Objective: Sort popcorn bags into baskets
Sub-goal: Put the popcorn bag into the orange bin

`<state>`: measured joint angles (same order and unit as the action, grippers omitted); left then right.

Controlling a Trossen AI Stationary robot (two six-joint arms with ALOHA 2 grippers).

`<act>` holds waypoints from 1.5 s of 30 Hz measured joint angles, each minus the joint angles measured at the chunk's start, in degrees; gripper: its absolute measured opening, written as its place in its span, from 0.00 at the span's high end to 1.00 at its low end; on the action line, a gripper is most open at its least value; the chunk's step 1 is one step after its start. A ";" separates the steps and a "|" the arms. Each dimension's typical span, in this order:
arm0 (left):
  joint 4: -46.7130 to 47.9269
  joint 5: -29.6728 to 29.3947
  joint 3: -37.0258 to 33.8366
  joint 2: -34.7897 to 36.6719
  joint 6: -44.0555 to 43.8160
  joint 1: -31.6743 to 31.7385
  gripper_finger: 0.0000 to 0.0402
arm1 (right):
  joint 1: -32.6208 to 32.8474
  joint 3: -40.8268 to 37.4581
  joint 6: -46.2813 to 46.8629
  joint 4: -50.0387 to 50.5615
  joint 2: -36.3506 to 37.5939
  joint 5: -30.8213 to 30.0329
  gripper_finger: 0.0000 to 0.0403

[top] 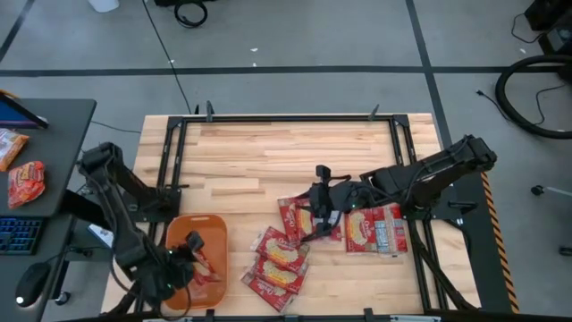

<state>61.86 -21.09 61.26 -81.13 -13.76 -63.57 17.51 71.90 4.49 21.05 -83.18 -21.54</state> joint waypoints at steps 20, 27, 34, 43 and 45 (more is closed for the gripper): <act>16.74 6.13 6.73 -8.51 -11.67 2.31 0.62 | -3.45 0.00 0.42 -0.01 -0.07 0.63 0.73; 23.01 -0.31 16.79 -8.47 -17.28 1.90 0.54 | -3.32 0.00 0.75 -0.01 -0.07 0.84 0.73; 18.34 -15.44 15.91 -8.51 -20.64 4.48 0.58 | -2.70 -3.02 4.02 -0.78 -0.09 5.66 0.73; 9.99 -24.33 15.55 -8.53 -22.30 13.52 0.59 | 4.15 -14.43 5.25 -7.27 -0.17 -0.92 0.73; 6.11 -24.32 15.55 -8.53 -17.88 15.27 0.59 | 6.53 -16.33 6.12 -7.55 -0.17 -4.58 0.73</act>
<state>67.97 -45.41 76.82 -89.67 -31.64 -48.30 24.04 55.56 10.61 13.50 -83.35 -26.12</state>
